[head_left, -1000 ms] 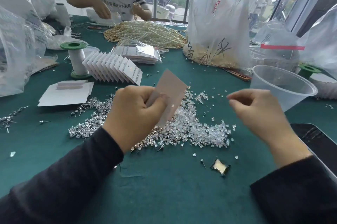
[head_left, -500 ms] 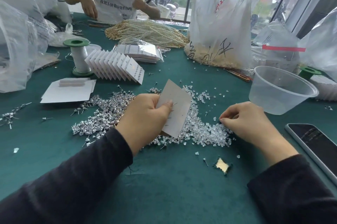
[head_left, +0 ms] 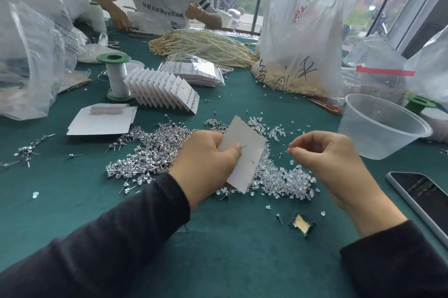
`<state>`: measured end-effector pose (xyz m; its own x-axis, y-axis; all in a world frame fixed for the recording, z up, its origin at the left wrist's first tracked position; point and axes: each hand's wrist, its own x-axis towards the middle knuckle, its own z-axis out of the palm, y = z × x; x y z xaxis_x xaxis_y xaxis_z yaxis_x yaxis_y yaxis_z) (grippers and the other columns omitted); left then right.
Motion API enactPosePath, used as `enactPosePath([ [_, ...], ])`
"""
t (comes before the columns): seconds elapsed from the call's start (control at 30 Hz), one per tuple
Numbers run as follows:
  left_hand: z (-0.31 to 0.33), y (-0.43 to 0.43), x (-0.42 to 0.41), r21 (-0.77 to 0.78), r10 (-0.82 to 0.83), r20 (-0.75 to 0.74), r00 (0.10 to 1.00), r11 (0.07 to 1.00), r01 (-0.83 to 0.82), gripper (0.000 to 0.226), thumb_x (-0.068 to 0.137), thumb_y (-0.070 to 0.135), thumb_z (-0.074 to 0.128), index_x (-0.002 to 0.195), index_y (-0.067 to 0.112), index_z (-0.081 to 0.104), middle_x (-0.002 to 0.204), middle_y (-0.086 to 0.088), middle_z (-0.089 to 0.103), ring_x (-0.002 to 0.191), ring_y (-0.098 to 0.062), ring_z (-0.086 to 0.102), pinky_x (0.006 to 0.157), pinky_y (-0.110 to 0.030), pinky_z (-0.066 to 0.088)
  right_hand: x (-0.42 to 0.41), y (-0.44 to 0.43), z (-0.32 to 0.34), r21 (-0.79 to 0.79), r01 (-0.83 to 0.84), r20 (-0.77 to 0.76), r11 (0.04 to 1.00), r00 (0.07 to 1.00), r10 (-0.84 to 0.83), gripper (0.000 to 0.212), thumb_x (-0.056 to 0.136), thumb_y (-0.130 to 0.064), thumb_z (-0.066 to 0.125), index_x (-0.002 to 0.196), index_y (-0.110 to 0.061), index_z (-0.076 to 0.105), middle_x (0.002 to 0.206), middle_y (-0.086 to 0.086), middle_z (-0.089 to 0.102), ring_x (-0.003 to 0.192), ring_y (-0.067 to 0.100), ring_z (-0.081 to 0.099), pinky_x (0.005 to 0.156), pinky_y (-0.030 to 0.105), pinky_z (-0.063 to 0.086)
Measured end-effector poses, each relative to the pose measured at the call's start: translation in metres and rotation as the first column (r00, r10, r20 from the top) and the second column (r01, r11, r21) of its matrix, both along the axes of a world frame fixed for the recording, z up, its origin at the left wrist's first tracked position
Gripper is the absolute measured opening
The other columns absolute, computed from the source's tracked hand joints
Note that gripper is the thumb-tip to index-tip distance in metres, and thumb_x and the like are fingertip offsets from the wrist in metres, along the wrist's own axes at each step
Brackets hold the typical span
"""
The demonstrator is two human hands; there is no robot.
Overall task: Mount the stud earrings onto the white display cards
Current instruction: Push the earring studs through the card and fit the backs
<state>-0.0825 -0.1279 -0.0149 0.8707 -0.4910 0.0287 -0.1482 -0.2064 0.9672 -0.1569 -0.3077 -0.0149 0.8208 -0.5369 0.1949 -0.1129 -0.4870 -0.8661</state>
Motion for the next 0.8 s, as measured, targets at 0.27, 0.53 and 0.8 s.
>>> enactPosePath([
  [0.27,-0.001,-0.002,-0.005,-0.026,0.004,-0.037,0.999,1.000,-0.005,0.029,0.079,0.022,0.061,0.083,-0.006,0.065,0.085,-0.025,0.069,0.077,-0.040,0.067,0.065,-0.057,0.054,-0.004,0.036,0.003,-0.015,-0.159,0.261,0.987,0.952,0.157,0.016,0.080,-0.005,0.068,0.075,-0.020,0.069,0.069,-0.004,0.069,0.058,0.001,0.057,0.056,0.010,0.044],
  [0.53,0.001,-0.003,-0.008,-0.014,-0.002,0.092,0.996,1.000,0.004,0.049,0.065,0.033,0.050,0.080,-0.011,0.063,0.083,-0.032,0.066,0.075,-0.044,0.063,0.066,-0.057,0.052,0.003,0.053,-0.009,-0.164,-0.203,0.308,0.965,0.919,0.246,0.015,0.079,0.000,0.068,0.076,-0.014,0.067,0.076,0.001,0.065,0.071,0.021,0.059,0.068,0.037,0.049],
  [0.8,0.000,-0.003,-0.007,0.015,0.021,0.184,0.983,1.000,-0.024,0.047,0.065,0.034,0.050,0.075,-0.010,0.063,0.080,-0.030,0.066,0.062,-0.036,0.060,0.060,-0.048,0.050,0.004,0.055,-0.008,-0.108,-0.237,0.340,0.966,0.904,0.260,0.016,0.078,-0.001,0.068,0.075,-0.017,0.068,0.076,-0.001,0.066,0.070,0.019,0.060,0.066,0.033,0.049],
])
